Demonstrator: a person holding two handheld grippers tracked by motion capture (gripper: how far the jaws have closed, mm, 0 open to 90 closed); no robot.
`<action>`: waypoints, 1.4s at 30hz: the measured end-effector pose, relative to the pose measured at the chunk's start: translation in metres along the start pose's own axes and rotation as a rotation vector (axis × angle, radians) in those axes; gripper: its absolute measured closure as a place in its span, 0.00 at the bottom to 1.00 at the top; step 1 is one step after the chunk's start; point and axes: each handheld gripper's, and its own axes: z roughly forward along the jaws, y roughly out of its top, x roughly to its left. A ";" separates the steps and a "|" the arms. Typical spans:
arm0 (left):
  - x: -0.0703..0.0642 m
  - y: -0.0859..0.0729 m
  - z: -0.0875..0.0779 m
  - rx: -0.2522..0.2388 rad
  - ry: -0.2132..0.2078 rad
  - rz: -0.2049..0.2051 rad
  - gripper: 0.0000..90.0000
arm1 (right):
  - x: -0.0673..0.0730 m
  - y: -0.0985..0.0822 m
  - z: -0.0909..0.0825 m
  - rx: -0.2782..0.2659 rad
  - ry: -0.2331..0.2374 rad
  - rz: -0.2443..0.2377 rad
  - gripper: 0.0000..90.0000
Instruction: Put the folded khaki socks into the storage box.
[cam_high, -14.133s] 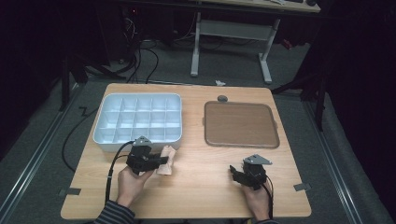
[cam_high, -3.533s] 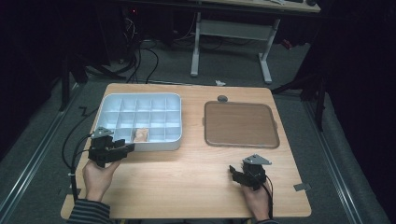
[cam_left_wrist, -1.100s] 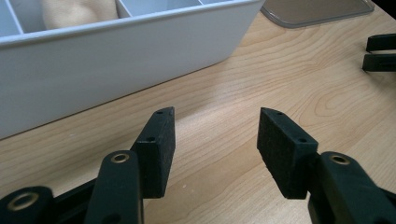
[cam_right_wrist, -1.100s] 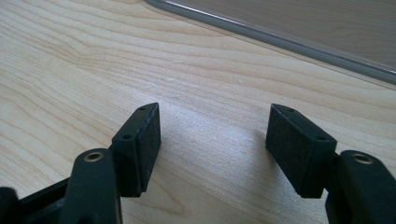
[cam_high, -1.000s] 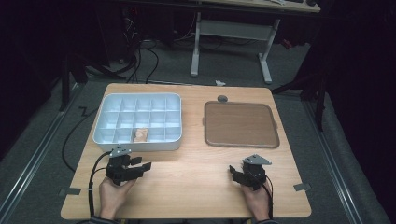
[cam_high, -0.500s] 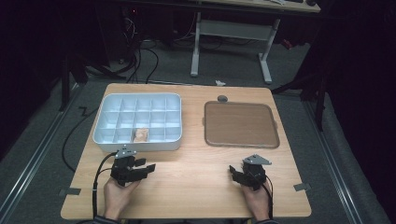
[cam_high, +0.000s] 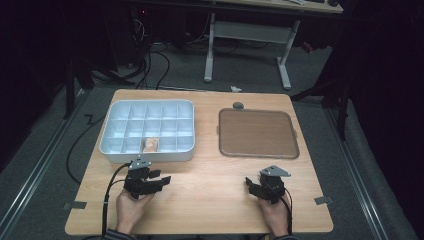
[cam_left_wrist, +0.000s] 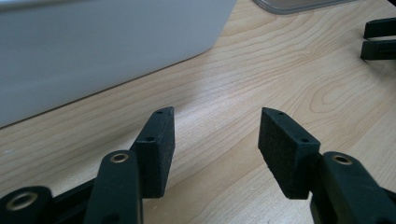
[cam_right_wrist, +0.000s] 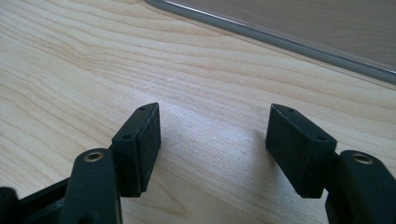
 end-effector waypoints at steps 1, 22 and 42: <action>0.000 0.000 0.001 0.002 0.000 0.001 0.52 | 0.000 0.000 0.000 0.000 0.000 0.000 0.39; -0.007 -0.004 0.021 -0.001 0.070 0.093 0.51 | 0.000 0.000 0.000 0.000 0.000 0.000 0.39; -0.011 -0.004 0.041 0.022 0.111 0.145 0.51 | 0.000 0.000 0.000 0.000 0.000 -0.002 0.39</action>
